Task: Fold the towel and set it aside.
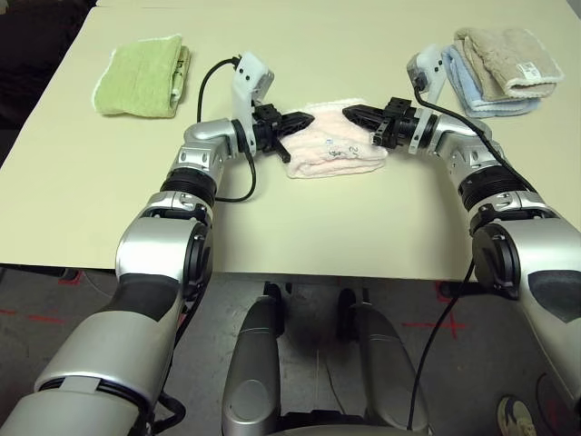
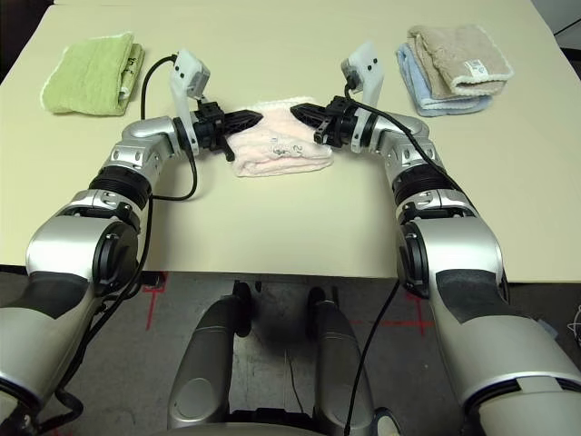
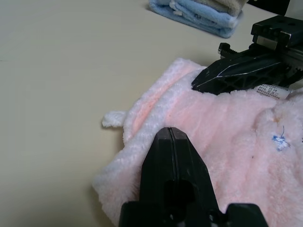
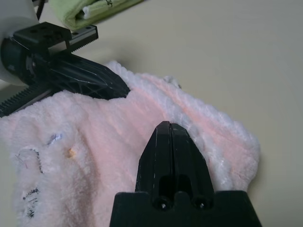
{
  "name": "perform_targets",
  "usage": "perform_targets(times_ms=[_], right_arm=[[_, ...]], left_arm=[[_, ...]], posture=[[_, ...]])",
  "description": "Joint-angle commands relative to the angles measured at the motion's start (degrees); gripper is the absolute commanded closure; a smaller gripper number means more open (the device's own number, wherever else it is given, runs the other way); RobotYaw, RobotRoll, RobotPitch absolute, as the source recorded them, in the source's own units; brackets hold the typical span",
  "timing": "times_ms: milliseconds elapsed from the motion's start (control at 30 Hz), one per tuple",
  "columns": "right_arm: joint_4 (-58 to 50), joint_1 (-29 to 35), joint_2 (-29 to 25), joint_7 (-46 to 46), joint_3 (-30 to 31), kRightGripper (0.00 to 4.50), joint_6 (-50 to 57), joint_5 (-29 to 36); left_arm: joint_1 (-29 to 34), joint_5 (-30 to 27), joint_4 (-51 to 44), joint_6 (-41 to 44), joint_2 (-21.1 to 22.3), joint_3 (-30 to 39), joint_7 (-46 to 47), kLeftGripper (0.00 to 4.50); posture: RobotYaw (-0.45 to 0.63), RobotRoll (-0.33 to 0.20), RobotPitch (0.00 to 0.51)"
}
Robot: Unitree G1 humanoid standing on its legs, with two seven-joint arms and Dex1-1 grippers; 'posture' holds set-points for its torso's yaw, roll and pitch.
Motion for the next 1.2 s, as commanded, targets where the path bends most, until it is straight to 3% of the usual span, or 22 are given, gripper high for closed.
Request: perform_targets(times_ms=[33,367,667,933,1133,1200], right_arm=[[2.63,2.86,-0.73,-2.75,1.85,4.5,0.98,-2.92],[1.44,3.22,-2.15,-0.84,0.56,4.5,0.63,-1.05],[-4.76,-0.43,-5.89,15.44,-5.68,4.5,-0.48,8.08],[-21.44,10.38,-15.14,26.79,-4.38,4.5,4.92,11.78],[-28.3,18.5,-19.31,28.2,-2.25,4.5,4.71,10.88],[-28.28,19.21,-19.52,27.25,-1.9,4.27,4.38,10.61]], left_arm=[[1.84,1.65,1.87,0.92,0.11,-1.06,0.99,4.47],[1.0,1.11,0.85,0.77,2.79,-1.02,-2.37,4.47],[-1.77,-4.44,-5.11,0.1,6.26,1.47,-19.32,4.47],[5.58,-8.53,-18.61,0.54,11.59,0.93,-30.23,4.47],[11.52,-8.72,-24.8,0.58,12.79,-0.48,-30.16,4.47],[12.19,-7.91,-24.99,-0.11,12.97,-1.31,-29.41,3.89]], posture=[[0.07,0.0,0.31],[0.07,0.0,0.313],[0.09,0.0,0.31],[0.07,0.0,0.309],[0.07,0.0,0.309],[0.07,0.0,0.308]])
